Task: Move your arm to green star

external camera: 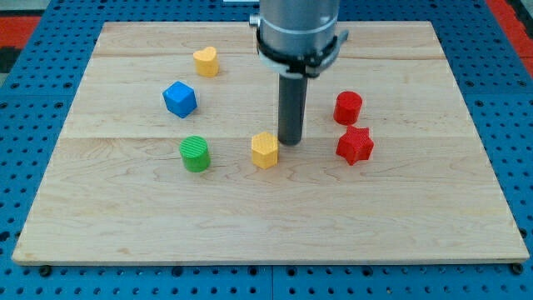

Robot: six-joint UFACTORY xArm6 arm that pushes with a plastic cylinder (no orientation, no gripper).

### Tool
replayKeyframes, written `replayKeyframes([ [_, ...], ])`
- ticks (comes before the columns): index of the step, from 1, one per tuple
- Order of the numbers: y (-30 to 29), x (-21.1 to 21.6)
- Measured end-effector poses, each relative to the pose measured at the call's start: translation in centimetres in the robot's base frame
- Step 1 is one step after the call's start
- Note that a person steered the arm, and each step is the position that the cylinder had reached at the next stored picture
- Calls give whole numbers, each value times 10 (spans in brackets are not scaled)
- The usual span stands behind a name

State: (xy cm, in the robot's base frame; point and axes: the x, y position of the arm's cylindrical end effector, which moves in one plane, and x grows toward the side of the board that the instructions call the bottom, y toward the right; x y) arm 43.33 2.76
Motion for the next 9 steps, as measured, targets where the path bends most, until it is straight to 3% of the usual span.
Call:
replayKeyframes([
  [3, -3, -118],
  [5, -2, -131],
  [7, 46, -130],
  [9, 111, -173],
])
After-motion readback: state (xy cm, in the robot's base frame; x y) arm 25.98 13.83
